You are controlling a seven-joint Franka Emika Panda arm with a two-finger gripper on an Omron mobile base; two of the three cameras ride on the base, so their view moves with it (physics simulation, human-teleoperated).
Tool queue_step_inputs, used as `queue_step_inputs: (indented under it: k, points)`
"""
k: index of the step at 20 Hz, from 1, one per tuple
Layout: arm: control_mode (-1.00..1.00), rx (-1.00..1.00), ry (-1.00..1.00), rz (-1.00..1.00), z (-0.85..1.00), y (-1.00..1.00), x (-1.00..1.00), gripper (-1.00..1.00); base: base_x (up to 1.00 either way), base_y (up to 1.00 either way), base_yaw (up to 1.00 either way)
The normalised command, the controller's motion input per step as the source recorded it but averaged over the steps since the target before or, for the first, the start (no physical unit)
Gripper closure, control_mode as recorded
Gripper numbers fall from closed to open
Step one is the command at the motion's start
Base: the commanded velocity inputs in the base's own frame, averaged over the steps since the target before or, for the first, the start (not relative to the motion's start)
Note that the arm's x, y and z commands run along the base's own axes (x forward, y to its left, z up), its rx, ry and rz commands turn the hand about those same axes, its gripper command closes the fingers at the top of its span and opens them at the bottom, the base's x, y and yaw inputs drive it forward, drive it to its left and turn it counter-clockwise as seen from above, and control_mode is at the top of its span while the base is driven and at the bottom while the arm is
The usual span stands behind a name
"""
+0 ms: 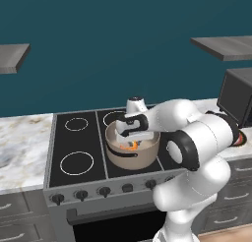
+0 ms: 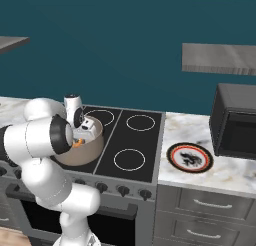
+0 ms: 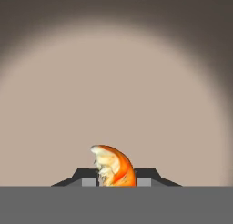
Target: Retrieve the frozen meat and place it in the pot on a burner. Then turn the burner on.
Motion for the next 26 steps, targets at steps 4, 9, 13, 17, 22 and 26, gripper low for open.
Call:
queue_step_inputs:
  k: [4,9,13,17,22,26]
  points:
    - [-1.0,0.0,0.0,0.09,-0.11,0.0,0.04,1.0,0.0,0.0,0.0]
    - [-1.0,0.0,0.0,0.08,-0.14,0.0,0.07,1.0,0.0,0.0,0.0]
    - [-1.0,0.0,0.0,0.08,-0.11,0.0,0.06,-1.0,0.0,0.0,0.0]
    - [-1.0,0.0,0.0,0.04,-0.02,0.0,0.01,-1.0,0.0,0.0,0.0]
    - [-1.0,0.0,0.0,0.0,0.0,0.0,0.0,-1.0,0.0,0.0,0.0]
    - [-1.0,0.01,0.01,0.0,0.13,0.0,0.0,-1.0,0.0,0.0,0.0]
